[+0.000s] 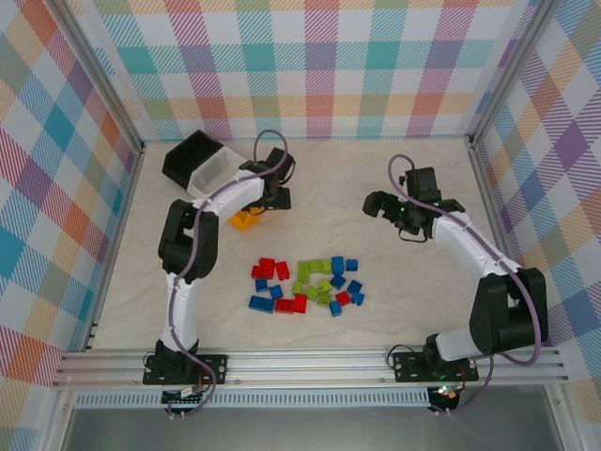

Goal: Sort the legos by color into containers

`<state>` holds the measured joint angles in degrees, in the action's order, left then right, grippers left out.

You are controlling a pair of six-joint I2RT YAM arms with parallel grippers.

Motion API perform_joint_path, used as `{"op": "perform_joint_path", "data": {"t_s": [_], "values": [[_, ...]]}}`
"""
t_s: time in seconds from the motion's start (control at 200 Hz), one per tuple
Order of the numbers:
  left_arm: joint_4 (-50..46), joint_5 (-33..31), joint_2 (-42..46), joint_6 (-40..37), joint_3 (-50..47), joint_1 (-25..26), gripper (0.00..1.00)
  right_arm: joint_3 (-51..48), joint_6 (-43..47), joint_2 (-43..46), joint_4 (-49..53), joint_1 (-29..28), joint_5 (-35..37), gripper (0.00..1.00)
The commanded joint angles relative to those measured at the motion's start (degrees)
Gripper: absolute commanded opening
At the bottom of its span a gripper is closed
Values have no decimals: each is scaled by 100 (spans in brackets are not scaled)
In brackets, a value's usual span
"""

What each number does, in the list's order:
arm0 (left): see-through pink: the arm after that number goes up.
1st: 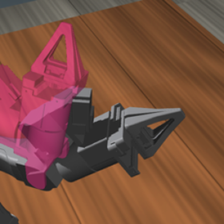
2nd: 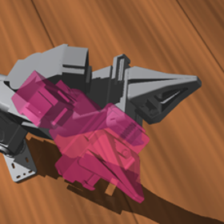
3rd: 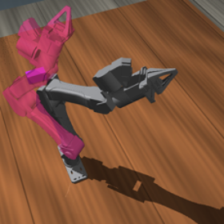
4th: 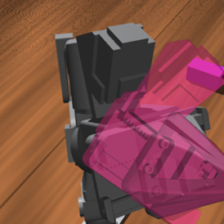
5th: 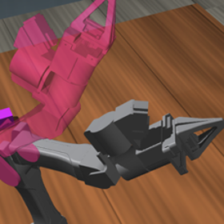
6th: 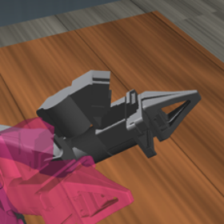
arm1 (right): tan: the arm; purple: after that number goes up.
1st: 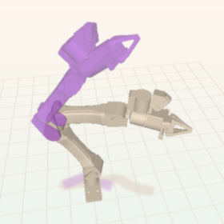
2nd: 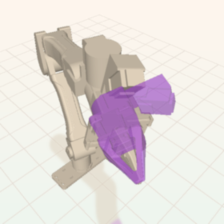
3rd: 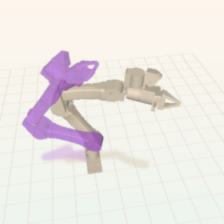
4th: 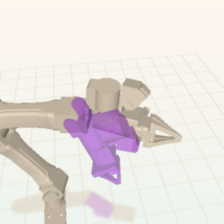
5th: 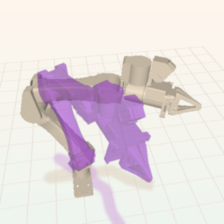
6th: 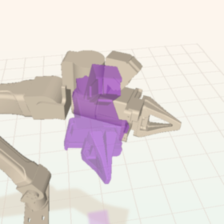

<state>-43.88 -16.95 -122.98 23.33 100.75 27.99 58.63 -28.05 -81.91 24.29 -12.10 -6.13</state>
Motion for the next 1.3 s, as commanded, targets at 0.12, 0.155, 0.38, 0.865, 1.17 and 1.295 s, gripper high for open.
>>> {"op": "perform_joint_path", "data": {"t_s": [0.12, 0.155, 0.38, 0.865, 1.17, 1.295], "values": [[289, 1503, 15, 765, 52, 344, 89, 181, -191, -38, 77, -129, -127, 100], [386, 1732, -48, 890, 124, 446, 89, 212, -240, -105, 45, -169, -157, 100], [861, 2884, -428, 1856, 1097, 833, 88, 520, -588, -620, -144, -476, -355, 80], [419, -222, 3852, 1253, -1853, 286, 100, 1683, -1028, -2050, -412, -1375, -225, 50], [-29, -1107, 5332, 1153, -3236, 163, 100, 3510, -831, -3510, 926, -1890, 754, 35], [-48, -1119, 5473, 1121, -3406, 154, 100, 3987, -708, -3924, 1513, -1915, 1059, 29]]}}
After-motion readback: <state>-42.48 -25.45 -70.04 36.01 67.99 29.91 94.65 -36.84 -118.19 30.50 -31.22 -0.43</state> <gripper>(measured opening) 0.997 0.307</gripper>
